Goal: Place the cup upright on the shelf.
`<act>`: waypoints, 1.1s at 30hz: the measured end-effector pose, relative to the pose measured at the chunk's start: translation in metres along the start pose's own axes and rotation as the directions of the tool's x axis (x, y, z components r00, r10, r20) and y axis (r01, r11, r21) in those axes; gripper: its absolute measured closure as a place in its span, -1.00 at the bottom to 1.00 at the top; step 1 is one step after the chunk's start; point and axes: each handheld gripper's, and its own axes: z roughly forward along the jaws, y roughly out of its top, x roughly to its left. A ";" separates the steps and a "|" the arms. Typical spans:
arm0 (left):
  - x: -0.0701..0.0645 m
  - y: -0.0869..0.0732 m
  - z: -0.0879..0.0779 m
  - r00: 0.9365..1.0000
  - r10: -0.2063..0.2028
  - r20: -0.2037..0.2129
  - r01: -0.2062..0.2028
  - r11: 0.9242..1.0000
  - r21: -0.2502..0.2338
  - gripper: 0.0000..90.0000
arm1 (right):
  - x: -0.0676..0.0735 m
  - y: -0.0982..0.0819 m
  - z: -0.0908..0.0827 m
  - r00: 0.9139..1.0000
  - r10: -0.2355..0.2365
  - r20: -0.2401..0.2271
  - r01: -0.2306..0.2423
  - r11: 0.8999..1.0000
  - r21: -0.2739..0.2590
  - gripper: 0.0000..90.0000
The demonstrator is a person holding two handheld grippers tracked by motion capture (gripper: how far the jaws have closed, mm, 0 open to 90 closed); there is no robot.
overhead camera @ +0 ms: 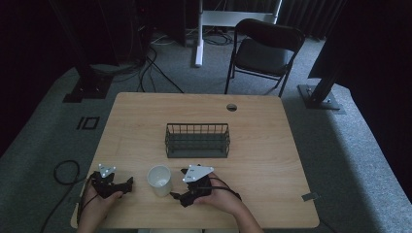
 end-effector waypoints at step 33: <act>0.000 0.000 0.000 1.000 0.000 0.000 0.000 1.000 0.000 -0.96 | 0.009 0.022 0.041 0.999 0.023 -0.028 -0.025 0.998 -0.061 -0.72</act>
